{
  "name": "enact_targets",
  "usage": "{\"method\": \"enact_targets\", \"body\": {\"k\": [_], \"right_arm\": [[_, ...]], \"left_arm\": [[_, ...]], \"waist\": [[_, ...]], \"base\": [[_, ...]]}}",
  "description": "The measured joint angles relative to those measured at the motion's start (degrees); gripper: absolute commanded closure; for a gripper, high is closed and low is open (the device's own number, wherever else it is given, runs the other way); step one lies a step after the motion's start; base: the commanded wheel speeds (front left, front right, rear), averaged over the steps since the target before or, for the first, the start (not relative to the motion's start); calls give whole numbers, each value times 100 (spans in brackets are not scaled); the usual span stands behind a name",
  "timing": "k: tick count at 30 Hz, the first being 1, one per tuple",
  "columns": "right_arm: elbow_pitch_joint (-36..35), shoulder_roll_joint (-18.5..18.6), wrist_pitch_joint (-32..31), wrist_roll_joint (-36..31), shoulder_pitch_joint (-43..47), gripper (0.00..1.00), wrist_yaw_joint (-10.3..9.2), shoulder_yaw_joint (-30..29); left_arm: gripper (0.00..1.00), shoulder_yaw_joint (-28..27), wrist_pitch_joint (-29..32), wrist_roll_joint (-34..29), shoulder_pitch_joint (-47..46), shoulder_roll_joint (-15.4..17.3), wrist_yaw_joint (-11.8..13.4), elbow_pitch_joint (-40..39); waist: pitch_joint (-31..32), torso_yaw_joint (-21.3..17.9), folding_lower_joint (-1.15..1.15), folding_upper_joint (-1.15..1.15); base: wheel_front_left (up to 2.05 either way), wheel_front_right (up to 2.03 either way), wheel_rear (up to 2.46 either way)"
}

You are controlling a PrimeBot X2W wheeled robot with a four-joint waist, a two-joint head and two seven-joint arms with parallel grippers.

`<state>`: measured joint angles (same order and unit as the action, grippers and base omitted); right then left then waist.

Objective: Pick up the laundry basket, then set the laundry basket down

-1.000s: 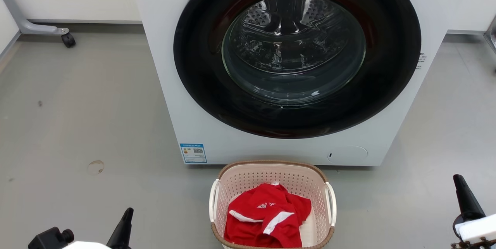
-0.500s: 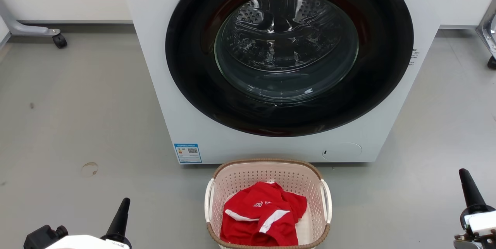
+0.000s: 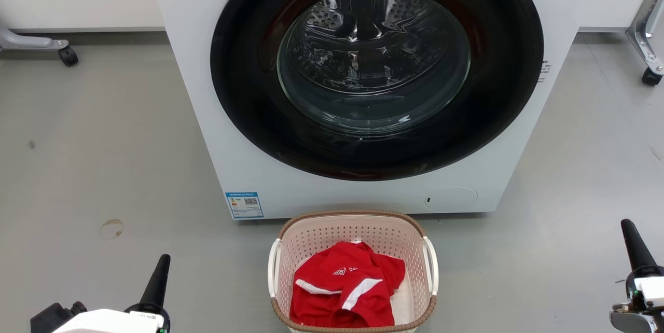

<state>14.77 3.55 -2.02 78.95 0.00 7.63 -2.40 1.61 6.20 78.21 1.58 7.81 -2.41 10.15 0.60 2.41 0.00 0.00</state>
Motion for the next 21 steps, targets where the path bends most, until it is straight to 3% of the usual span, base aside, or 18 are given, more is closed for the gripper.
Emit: {"method": "enact_targets", "body": {"k": [21], "right_arm": [[56, -123, -286, 978, -225, 100, -42, -344]], "left_arm": [[100, -401, -18, 1047, -331, -347, -348, 379]], "waist": [[-59, -184, 0, 0]], "base": [[0, 0, 0]]}}
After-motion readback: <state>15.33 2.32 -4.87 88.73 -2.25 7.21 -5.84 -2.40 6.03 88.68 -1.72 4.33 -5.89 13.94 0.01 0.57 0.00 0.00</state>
